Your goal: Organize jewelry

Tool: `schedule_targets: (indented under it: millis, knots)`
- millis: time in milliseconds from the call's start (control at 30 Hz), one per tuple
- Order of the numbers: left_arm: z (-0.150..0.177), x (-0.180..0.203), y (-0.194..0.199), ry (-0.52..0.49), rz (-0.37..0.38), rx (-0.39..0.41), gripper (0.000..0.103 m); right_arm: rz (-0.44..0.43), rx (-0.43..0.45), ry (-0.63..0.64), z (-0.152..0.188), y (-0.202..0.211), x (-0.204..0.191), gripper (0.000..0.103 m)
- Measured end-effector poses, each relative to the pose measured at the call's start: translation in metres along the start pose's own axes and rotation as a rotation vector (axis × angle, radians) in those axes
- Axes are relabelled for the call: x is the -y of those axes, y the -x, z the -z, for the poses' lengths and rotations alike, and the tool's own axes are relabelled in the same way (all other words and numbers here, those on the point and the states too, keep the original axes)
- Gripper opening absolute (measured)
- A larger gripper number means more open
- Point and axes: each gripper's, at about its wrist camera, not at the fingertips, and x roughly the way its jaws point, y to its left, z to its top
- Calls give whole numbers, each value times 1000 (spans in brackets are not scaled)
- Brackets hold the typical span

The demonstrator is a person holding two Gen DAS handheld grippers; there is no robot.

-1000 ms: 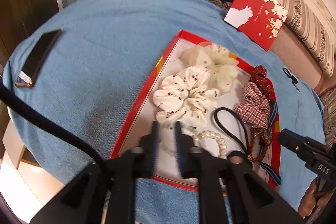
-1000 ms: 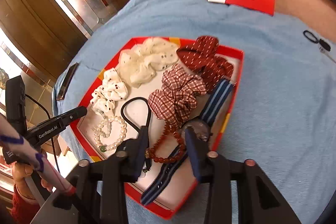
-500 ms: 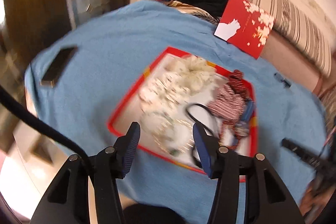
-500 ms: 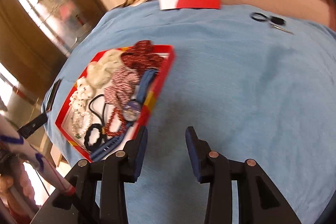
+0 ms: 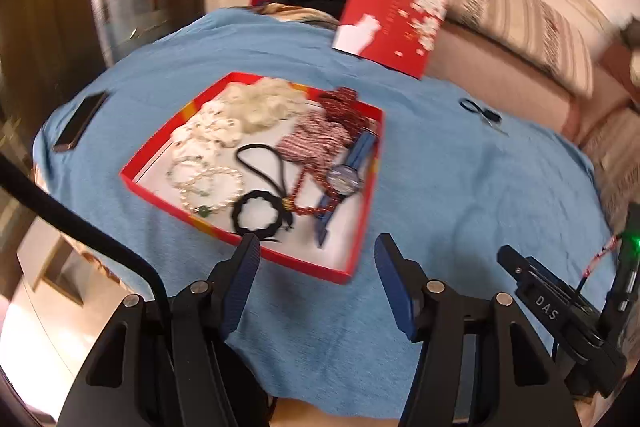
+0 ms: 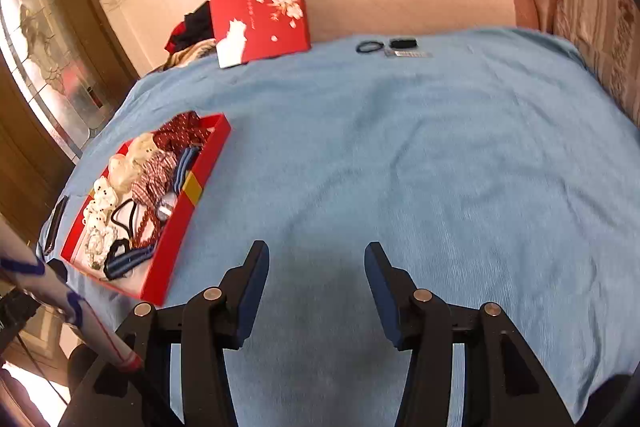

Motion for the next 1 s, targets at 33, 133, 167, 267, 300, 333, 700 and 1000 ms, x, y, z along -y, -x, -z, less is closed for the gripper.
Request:
schedule_targets:
  millis: [33, 133, 167, 267, 300, 333, 700, 1000]
  knots:
    - [0, 6, 0, -24, -9, 2, 59, -2, 1, -3, 2, 3, 2, 54]
    - [-1, 9, 1, -28, -7, -5, 59, -18, 2, 22, 5, 8, 0, 54]
    - [-1, 8, 2, -19, -5, -3, 59, -38, -1, 31, 4, 8, -3, 54]
    - [-1, -5, 3, 19, -19, 0, 62, -158, -62, 69, -6, -5, -20, 54]
    - [-1, -8, 2, 30, -24, -3, 63, -200, -79, 75, -11, -10, -26, 54]
    - [0, -11, 0, 42, -30, -11, 63, -236, -95, 81, -18, -16, -32, 54]
    - [3, -22, -8, 21, -31, -35, 64, -240, -235, 168, -68, -119, -101, 41]
    - [1, -25, -17, 24, -10, -49, 64, -165, -270, 188, -88, -159, -124, 11]
